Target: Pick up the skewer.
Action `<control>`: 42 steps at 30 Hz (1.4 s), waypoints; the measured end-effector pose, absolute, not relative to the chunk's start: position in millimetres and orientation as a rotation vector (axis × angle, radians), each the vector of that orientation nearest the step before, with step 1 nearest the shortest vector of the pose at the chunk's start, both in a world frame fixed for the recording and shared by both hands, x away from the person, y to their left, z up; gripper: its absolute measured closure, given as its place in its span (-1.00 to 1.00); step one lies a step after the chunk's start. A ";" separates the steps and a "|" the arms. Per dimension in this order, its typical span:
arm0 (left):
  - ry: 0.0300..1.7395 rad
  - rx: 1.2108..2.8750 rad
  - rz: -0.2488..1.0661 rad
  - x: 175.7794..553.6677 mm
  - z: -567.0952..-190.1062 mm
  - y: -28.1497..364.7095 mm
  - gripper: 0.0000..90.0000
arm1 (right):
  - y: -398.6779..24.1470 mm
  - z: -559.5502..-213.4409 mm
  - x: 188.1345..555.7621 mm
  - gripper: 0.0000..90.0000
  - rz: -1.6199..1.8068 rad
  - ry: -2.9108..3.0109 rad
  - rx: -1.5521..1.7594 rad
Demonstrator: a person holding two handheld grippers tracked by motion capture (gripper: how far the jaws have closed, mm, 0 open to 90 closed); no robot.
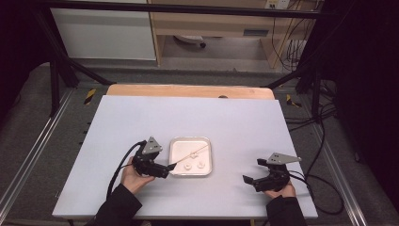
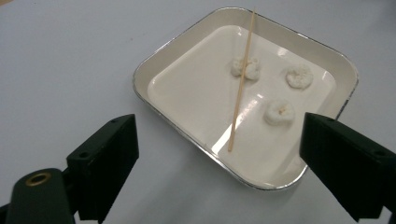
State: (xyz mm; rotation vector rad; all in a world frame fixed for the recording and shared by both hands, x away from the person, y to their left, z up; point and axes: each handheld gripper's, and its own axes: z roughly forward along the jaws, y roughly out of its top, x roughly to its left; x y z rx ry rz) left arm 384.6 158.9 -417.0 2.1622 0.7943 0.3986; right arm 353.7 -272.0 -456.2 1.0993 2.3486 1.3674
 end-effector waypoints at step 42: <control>0.748 2.293 0.326 412.5 -442.1 109.0 0.74 | -271.2 -457.2 354.3 -0.96 1.363 2.363 1.092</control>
